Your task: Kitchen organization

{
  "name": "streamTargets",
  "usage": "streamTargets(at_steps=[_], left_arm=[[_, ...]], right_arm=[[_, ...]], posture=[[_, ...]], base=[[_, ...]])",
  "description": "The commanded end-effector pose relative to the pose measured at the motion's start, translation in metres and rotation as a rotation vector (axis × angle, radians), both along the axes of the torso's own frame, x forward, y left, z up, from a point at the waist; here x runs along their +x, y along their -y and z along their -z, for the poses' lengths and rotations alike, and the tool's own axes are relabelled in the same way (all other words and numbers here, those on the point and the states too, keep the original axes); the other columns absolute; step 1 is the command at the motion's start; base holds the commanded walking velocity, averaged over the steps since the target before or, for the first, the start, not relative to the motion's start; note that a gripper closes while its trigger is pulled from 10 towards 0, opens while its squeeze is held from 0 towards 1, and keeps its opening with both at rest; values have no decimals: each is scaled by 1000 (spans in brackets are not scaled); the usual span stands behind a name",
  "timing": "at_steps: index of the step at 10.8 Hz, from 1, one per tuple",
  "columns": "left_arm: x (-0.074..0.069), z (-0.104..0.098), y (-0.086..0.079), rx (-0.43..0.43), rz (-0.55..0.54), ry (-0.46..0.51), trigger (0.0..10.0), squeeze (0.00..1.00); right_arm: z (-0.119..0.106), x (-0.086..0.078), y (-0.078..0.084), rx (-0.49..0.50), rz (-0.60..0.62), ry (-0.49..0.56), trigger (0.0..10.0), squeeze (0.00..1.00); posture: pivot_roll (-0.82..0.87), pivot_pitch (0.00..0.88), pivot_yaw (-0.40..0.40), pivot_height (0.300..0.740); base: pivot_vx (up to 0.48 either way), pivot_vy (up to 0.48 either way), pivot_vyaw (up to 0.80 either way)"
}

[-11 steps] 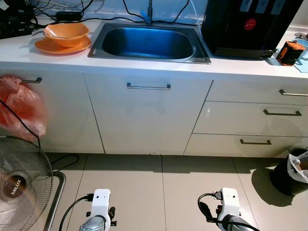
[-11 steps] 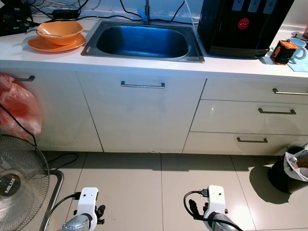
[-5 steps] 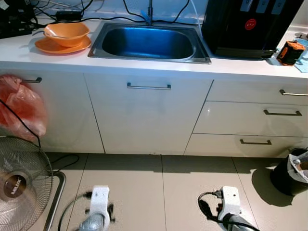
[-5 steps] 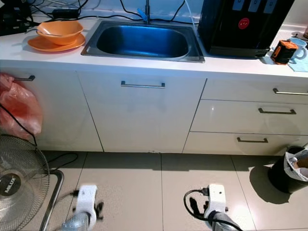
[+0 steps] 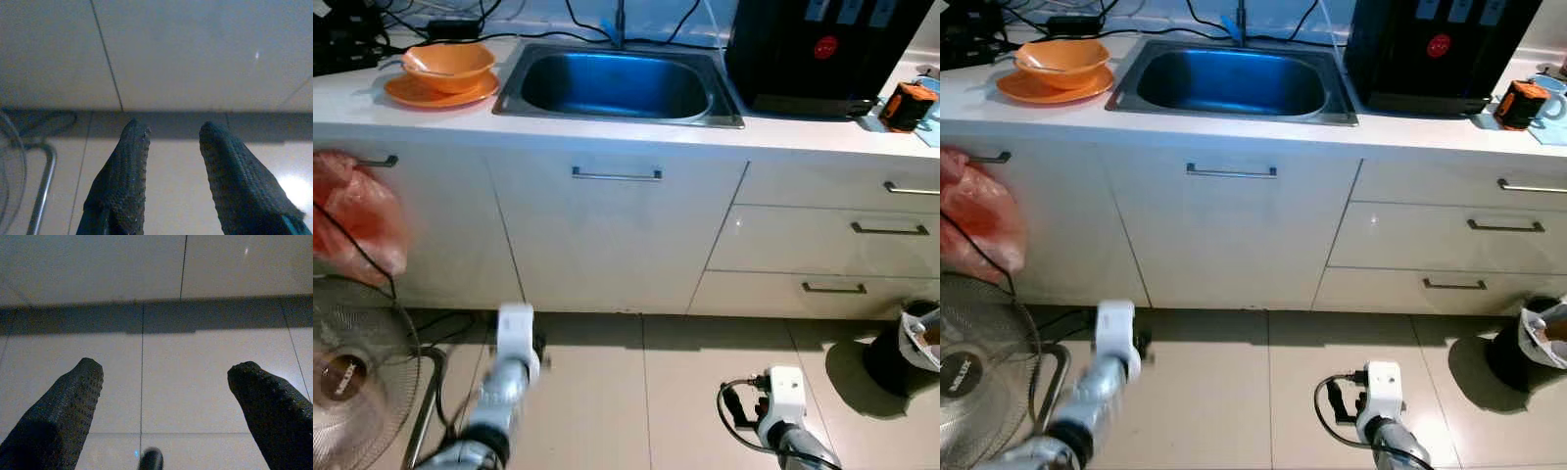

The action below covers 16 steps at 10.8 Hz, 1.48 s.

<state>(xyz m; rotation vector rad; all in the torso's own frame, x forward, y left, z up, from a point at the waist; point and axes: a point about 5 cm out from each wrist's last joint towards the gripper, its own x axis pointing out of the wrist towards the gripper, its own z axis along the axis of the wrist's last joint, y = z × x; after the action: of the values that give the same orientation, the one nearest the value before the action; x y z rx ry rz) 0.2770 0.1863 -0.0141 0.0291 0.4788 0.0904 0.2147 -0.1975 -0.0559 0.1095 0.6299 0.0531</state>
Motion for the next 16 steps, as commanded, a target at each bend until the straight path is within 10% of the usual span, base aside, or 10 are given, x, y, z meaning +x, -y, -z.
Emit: streamTargets(at_steps=[1,3,6,11,16], left_arm=[[10,-11,2,-1,-8,67,10000,0],[47,-61,5,5,19,315,10000,0],[81,-139,16,-8,39,655,10000,0],[80,-228,31,35,103,981,10000,0],[69,-223,47,38,133,942,10000,0]], right_arm=[[-40,56,-7,-13,-15,177,10000,0],[-131,127,-20,0,-37,585,10000,0],[-209,158,-32,13,-68,903,10000,0],[-250,156,-43,20,-89,1097,10000,0],[-244,143,-52,43,-94,1102,10000,0]], posture=[[45,0,-52,740],[30,0,-44,740],[32,0,-47,740],[40,26,-57,740],[38,51,-56,740]], base=[[0,0,0],[0,0,0],[0,0,0],[0,0,0],[0,0,0]])
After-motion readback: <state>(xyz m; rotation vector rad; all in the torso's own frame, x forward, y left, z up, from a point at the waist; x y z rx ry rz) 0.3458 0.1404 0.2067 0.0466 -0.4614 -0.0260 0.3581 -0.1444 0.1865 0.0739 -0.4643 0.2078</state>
